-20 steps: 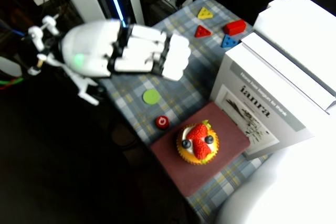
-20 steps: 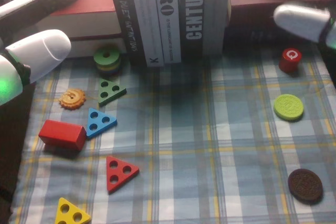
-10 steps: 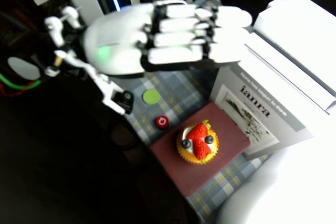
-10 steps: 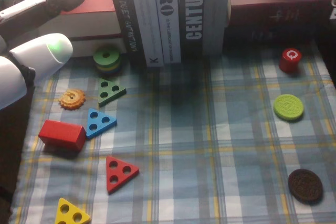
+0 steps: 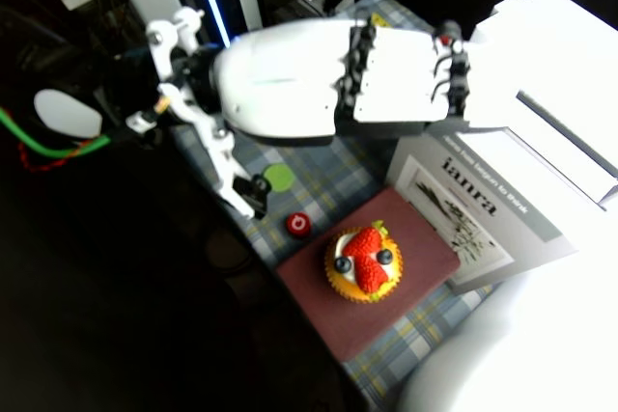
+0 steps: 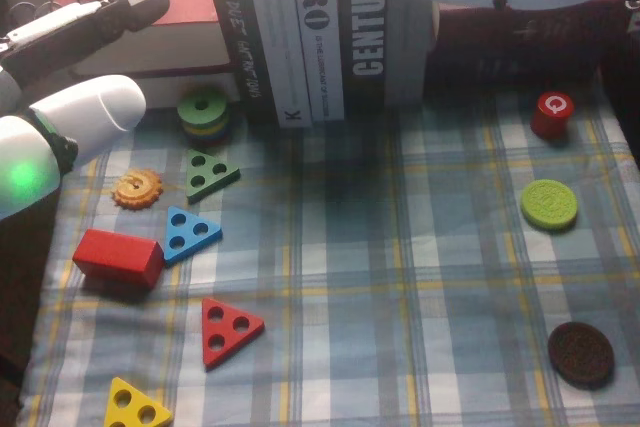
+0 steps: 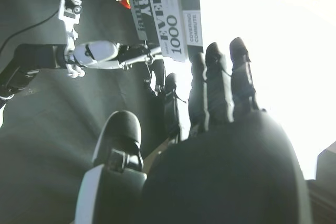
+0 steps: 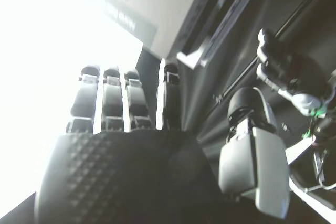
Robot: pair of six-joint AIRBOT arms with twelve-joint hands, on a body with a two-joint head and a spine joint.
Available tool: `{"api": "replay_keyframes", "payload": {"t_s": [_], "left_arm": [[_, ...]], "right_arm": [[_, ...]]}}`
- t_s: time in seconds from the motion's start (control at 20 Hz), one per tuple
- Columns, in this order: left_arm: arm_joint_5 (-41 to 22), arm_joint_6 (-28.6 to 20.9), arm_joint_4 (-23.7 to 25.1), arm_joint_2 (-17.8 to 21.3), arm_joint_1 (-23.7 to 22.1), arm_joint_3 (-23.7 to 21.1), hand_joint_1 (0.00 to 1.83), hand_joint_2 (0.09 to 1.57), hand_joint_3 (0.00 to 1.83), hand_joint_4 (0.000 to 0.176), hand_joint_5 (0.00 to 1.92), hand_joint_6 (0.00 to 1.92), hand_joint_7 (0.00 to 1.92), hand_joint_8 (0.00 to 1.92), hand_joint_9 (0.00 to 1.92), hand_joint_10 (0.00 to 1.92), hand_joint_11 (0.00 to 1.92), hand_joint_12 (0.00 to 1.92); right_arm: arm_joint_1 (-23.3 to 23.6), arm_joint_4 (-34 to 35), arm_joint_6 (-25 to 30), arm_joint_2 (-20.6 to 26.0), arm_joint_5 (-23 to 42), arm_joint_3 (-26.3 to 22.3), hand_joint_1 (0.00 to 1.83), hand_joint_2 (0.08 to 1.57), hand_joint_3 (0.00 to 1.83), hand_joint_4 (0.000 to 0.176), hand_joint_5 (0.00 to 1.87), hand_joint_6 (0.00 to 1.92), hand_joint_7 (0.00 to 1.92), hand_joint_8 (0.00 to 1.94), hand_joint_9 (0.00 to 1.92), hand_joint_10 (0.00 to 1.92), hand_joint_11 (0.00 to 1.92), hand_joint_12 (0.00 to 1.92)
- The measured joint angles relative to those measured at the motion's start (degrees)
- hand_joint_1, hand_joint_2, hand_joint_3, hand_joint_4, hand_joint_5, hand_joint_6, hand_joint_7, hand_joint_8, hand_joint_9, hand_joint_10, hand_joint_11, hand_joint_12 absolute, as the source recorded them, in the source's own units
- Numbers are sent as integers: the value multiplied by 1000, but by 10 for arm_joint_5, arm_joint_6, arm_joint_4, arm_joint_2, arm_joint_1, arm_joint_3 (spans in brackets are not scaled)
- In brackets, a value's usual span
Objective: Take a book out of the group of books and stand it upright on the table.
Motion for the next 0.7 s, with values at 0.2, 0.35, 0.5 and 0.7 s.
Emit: {"api": "replay_keyframes", "payload": {"t_s": [0.2,0.35,0.5,0.7], "left_arm": [[0,-1,0,0,0,0,44,1372,0,176,294,6,228,2,202,3,13,179],[0,-3,-1,0,0,0,34,1376,1,176,287,0,221,0,192,0,5,174],[-1,-5,-2,0,0,0,57,1377,0,176,295,4,214,1,187,2,1,165],[-5,-6,-5,0,1,0,56,1380,0,175,298,3,232,1,202,1,4,158]], "right_arm": [[2,-8,0,0,-2,-6,0,1142,13,176,377,21,0,0,0,0,0,0],[3,-22,1,8,-2,-20,0,1119,0,176,395,19,0,0,0,0,0,0],[3,-35,1,25,-2,-38,0,1108,0,176,390,10,0,0,0,0,0,0],[-10,-36,2,50,4,-63,0,1090,0,176,385,7,0,0,0,0,0,0]]}}
